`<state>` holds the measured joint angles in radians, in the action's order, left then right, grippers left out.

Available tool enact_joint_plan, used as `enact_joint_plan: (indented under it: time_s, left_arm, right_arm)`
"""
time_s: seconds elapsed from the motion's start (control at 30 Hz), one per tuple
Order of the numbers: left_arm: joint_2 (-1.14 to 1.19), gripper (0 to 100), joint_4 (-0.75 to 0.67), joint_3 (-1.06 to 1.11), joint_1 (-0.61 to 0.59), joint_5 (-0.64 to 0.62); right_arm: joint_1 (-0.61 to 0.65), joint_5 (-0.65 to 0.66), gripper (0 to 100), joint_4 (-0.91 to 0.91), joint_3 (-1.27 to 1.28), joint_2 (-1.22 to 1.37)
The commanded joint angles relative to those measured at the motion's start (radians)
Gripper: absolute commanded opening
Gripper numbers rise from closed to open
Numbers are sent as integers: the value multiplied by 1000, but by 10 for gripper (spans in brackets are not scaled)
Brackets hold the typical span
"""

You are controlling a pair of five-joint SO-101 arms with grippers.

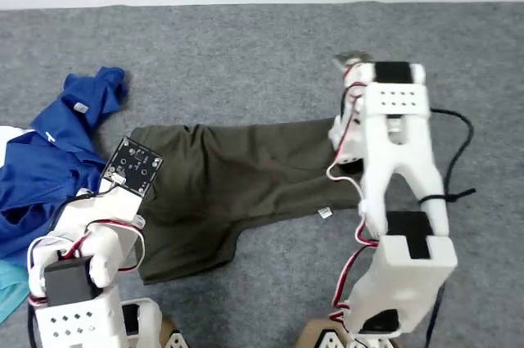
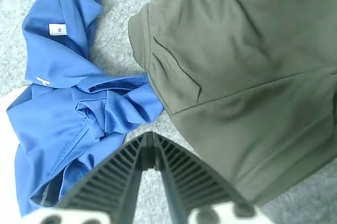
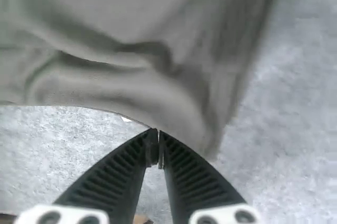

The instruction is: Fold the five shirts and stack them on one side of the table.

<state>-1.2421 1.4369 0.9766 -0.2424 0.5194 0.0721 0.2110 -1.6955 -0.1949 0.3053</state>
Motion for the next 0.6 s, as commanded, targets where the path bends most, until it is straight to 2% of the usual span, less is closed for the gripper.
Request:
enact_joint_plan:
  time_s: [0.0, 0.13, 0.27, 0.47, 0.57]
  left_arm:
    - [-12, 3, -11, -10, 2, -9]
    - [-12, 3, -11, -10, 2, -9]
    - [-12, 3, -11, -10, 2, -9]
    - [-12, 3, -11, -10, 8, -9]
    - [-12, 3, -11, -12, 8, -9]
  right_arm:
    - [33, 15, 9, 54, 28, 27]
    - [19, 31, 9, 90, 72, 96]
    - [-56, 72, 9, 120, 104, 139]
    - [-157, 150, 9, 107, 130, 148]
    - [-182, 180, 9, 33, 126, 139]
